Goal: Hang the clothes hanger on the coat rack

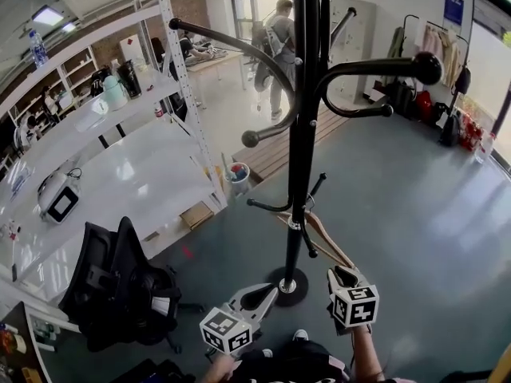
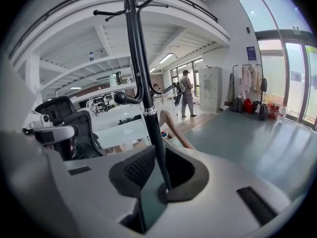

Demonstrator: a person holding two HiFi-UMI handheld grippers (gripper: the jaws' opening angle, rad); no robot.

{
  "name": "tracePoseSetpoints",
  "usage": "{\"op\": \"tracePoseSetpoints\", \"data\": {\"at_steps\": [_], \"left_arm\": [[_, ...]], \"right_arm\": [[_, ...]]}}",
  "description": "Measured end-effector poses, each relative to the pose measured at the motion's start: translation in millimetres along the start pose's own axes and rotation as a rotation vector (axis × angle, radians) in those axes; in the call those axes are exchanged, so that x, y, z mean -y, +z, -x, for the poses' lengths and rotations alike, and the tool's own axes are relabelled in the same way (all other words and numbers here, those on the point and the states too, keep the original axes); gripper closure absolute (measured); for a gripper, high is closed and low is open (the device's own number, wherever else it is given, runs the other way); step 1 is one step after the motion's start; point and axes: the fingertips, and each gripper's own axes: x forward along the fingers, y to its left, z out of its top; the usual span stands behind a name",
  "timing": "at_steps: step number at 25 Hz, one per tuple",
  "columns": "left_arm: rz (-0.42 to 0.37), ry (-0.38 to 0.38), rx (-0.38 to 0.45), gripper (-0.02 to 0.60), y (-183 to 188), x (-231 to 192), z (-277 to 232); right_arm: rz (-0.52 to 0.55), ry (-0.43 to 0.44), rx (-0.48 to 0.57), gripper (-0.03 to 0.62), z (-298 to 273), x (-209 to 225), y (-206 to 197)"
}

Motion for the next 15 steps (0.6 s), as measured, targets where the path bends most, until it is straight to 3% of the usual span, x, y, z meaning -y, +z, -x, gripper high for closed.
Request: {"op": "tracePoseSetpoints", "data": {"at_steps": [15], "left_arm": [[-0.004, -0.214, -0.089, 0.578, -40.1, 45.7, 55.4]], "right_arm": [[-0.161, -0.085, -0.013, 0.528, 75.8, -83.6, -96.9]]}}
